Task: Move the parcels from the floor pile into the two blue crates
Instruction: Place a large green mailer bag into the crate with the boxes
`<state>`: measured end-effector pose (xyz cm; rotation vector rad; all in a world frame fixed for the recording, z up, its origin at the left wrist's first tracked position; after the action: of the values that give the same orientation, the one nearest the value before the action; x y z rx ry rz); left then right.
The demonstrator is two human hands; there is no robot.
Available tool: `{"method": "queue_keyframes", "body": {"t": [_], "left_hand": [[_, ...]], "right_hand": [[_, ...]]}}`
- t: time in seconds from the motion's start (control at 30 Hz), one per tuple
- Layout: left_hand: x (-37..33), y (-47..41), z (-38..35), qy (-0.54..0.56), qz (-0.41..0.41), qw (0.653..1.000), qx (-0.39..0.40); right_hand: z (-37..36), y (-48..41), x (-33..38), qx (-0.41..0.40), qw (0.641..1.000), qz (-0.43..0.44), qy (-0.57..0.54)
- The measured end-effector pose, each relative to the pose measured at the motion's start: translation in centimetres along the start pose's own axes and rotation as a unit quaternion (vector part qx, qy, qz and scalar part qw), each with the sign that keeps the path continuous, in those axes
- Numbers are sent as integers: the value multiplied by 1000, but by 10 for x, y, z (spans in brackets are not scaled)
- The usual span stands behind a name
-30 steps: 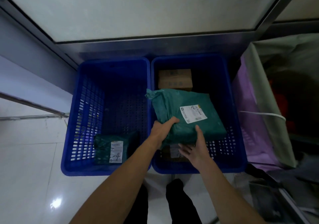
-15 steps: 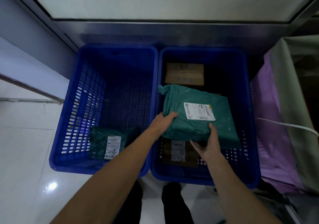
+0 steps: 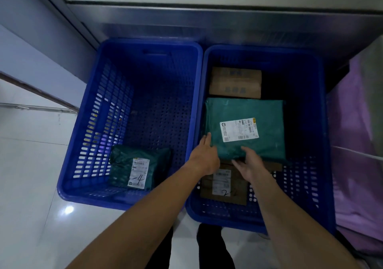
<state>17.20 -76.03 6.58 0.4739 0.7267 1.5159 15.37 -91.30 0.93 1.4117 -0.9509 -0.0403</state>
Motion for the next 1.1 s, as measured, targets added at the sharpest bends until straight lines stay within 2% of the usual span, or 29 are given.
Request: {"method": "queue_keyframes", "body": {"t": [0.2,0.4,0.77,1.1], "left_hand": [[-10,-2,0,32,26,998,44],[-12,4,16,94,41,993,55],[-27,76,104,205,12,978,32],[41,168,148,280,89,956,-24]], "right_hand": [[-11,7,-11,57,996,-38,56],[-11,28,3,65,992,-44,99],[-24,120,64,120,962,20,243],[-91,201,75,182,915,56,355]]}}
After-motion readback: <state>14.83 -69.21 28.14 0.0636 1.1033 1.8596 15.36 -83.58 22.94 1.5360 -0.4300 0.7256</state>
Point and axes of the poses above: each hand's wrist, its own y-axis away from the middle knuckle, its own z-axis out of the back of the hand, x = y × z, the point moved 7 cm from there along -y, towards the middle knuckle, and after that the axes turned 11 degrees about z, right-handed, at the moved point
